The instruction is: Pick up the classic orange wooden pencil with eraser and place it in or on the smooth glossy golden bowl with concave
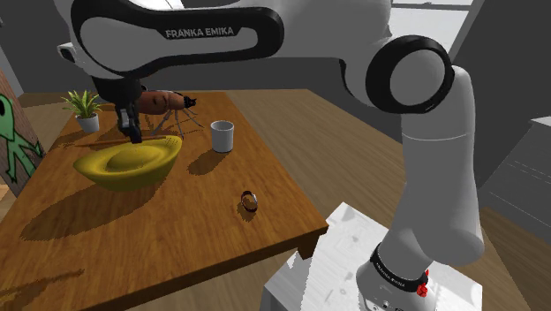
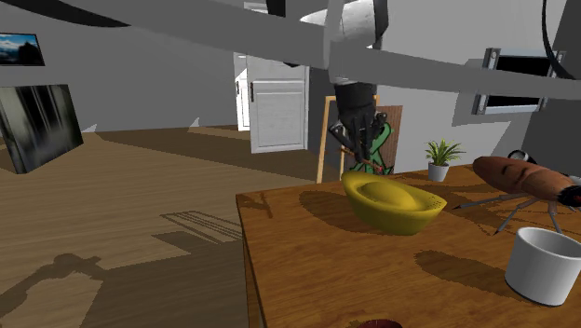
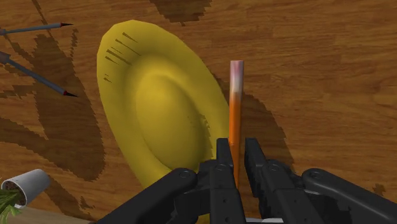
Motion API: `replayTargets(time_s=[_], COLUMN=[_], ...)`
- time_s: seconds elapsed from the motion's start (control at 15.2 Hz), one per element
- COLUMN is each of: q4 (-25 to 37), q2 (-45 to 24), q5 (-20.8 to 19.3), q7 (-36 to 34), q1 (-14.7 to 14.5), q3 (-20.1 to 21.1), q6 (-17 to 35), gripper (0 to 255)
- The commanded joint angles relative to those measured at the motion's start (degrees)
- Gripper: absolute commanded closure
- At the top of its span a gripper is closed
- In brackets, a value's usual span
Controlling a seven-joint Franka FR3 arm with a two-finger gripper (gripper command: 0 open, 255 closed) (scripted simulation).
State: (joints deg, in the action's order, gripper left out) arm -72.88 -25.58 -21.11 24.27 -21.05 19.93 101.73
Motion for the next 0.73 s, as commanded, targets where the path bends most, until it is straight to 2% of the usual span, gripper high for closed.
replayTargets(time_s=[0.0,0.26,0.4,0.66], q4=[4.86,21.19,35.97,26.21], q2=[-3.06,-12.74,-21.02,-17.35], q5=[-0.4,-1.56,-2.33,-1.93], q7=[2.14,7.11,10.53,8.87], q1=[0.43,-0.06,-1.81,0.08], q3=[-0.68,-2.32,-3.63,-3.11], q6=[-1.42,-7.03,-12.66,-6.98], gripper=[255,255,255,255])
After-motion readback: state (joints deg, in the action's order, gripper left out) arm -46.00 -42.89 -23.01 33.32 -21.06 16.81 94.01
